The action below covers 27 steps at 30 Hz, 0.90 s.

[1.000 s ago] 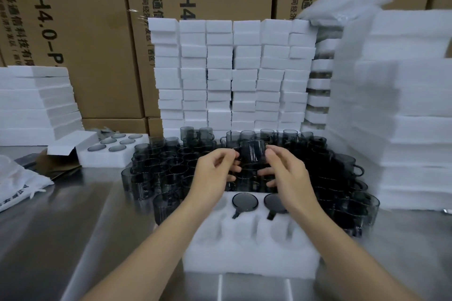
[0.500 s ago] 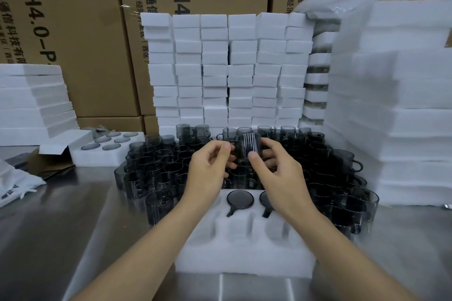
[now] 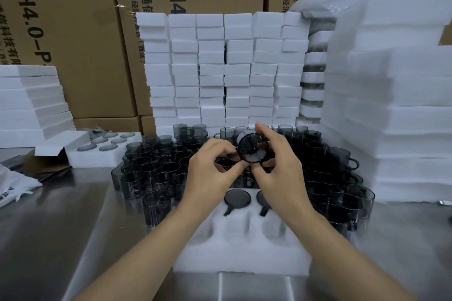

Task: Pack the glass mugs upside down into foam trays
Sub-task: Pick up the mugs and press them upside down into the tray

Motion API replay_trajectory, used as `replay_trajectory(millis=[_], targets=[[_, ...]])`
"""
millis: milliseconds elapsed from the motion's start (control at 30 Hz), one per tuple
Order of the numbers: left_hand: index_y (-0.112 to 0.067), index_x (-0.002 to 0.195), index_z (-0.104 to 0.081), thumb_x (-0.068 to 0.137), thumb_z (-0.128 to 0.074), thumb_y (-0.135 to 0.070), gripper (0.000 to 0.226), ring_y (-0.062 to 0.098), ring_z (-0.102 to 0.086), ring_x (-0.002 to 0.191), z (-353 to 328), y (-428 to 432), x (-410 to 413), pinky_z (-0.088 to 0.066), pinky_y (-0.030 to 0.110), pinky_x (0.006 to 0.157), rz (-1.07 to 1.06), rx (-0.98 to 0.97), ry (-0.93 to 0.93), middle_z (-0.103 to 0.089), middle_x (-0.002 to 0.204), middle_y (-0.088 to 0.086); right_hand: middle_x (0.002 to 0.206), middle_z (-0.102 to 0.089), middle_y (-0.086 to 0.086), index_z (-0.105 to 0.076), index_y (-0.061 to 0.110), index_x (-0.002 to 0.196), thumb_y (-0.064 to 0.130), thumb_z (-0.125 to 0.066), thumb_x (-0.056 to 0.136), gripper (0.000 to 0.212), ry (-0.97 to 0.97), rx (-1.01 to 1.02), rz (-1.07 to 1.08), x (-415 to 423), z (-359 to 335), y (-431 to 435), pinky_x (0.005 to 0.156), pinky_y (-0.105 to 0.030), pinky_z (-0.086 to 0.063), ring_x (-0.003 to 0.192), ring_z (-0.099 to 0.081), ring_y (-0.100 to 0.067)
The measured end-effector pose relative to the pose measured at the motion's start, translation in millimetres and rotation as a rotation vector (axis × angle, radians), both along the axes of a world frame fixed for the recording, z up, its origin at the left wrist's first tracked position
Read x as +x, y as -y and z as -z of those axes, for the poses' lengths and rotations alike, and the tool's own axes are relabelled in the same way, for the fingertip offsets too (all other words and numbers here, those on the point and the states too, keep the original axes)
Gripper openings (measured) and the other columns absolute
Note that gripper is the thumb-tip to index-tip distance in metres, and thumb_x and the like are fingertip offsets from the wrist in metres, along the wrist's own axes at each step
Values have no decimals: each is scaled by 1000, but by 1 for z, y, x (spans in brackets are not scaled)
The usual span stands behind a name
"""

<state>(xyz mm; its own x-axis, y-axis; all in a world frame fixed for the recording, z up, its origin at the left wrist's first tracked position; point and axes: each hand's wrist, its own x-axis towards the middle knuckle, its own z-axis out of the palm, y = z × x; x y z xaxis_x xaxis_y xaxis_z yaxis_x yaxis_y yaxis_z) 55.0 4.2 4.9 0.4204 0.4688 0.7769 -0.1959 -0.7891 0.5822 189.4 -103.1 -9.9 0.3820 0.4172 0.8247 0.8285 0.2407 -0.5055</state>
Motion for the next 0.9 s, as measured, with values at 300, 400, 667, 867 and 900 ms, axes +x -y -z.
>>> replay_trajectory(millis=[300, 400, 667, 867, 900], targets=[[-19, 81, -71, 83, -93, -19, 22, 18, -68, 88, -2, 2, -2, -47, 22, 62, -75, 62, 122, -68, 90, -9, 140, -61, 22, -51, 32, 153, 18, -79, 95, 66, 89, 69, 105, -4, -3, 0, 105, -36, -53, 131, -52, -3], [-18, 82, -71, 84, -92, -19, 21, 19, -67, 87, -2, 3, -3, -47, 23, 61, -80, 101, 143, -68, 91, -9, 136, -61, 25, -53, 33, 151, 19, -80, 95, 64, 106, 88, 107, -6, -4, 1, 104, -36, -53, 129, -53, -6], [-15, 89, -76, 83, -92, -15, 16, 14, -69, 91, -2, 4, -3, -43, 14, 63, -102, 168, 148, -69, 99, -11, 129, -58, 28, -52, 39, 147, 8, -80, 91, 70, 110, 121, 66, -8, -7, 3, 104, -27, -49, 121, -60, -11], [-19, 85, -68, 91, -87, -26, 21, 15, -64, 85, -1, 2, -1, -40, 14, 68, -142, 180, 129, -61, 91, -13, 142, -57, 11, -48, 35, 148, 1, -78, 93, 71, 278, 142, 88, -14, -10, 7, 103, -31, -53, 129, -60, -12], [-19, 85, -66, 93, -85, -28, 22, 14, -62, 83, -1, 2, -2, -40, 15, 67, -163, 200, 120, -59, 91, -13, 144, -58, 5, -51, 32, 145, 1, -77, 94, 65, 327, 126, 124, -15, -10, 8, 101, -36, -56, 128, -61, -16]])
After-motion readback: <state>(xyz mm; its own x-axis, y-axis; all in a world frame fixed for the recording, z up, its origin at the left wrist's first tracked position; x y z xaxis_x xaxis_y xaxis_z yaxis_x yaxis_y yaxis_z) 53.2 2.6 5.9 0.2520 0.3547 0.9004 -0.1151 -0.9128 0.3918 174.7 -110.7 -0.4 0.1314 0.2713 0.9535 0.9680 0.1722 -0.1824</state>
